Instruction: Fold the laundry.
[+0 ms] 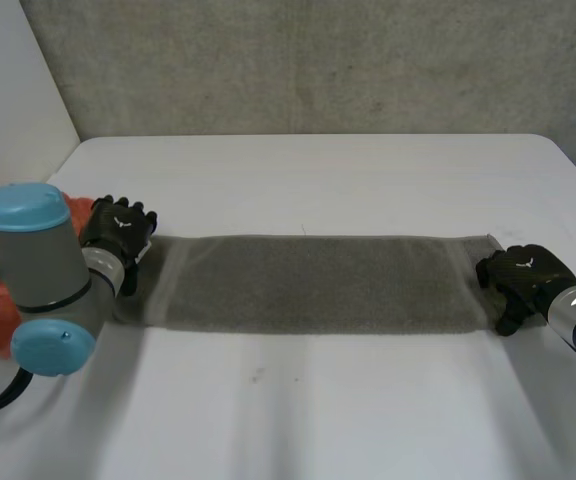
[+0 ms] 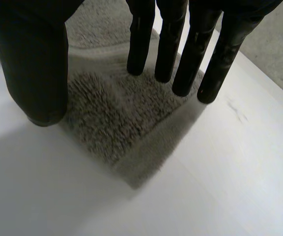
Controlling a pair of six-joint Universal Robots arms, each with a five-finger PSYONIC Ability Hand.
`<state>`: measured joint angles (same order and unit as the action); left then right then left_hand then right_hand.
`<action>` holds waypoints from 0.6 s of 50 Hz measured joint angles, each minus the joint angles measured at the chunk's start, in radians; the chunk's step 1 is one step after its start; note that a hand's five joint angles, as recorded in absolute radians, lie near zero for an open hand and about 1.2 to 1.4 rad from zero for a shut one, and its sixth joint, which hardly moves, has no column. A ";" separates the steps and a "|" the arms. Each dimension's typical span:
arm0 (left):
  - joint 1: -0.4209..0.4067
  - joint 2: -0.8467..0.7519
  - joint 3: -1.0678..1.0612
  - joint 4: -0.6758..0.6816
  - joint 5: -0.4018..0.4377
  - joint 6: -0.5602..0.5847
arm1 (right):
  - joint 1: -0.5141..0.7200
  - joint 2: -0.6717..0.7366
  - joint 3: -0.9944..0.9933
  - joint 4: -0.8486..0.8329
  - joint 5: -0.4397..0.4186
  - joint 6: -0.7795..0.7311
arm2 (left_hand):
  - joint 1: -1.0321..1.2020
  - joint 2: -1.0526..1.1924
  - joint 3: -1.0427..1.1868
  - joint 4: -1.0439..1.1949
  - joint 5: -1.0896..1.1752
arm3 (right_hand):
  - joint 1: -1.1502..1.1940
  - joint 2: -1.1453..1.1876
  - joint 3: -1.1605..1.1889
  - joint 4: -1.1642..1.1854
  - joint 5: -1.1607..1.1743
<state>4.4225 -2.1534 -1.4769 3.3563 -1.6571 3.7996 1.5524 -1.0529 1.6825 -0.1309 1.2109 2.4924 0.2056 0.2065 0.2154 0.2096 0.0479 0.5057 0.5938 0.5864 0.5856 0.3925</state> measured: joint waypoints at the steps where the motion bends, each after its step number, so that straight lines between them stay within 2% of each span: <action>1: 0.000 0.006 -0.002 0.000 0.000 -0.004 | -0.003 0.008 -0.007 0.000 0.002 -0.003 | 0.000 0.000 0.000 0.000 0.000 | 0.064 0.071 0.075 0.075 0.072; 3: -0.001 0.018 -0.006 0.000 0.000 -0.013 | -0.011 0.022 -0.019 0.001 0.004 -0.010 | 0.000 0.000 0.000 0.000 0.000 | 0.113 0.139 0.131 0.131 0.123; 7: -0.003 0.048 -0.019 0.000 0.003 -0.039 | -0.031 0.044 -0.045 0.007 0.006 -0.020 | 0.000 0.000 0.000 0.000 0.000 | 0.384 0.547 0.548 0.552 0.536; 19: -0.005 0.114 -0.051 0.000 0.005 -0.068 | -0.143 0.030 -0.070 0.029 0.004 -0.050 | 0.000 0.000 0.000 0.000 0.000 | 0.421 0.578 0.590 0.602 0.583; 30: -0.015 0.172 -0.101 -0.002 0.006 -0.090 | -0.380 -0.015 -0.119 0.069 0.023 -0.323 | 0.000 0.000 0.000 0.000 0.000 | 0.442 0.578 0.590 0.602 0.589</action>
<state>4.4074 -1.9809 -1.5783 3.3547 -1.6507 3.7097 1.1724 -1.0675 1.5638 -0.0620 1.2334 2.1694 0.2056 0.2065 0.2154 0.2096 0.0479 0.9475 1.1715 1.1767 1.1874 0.9819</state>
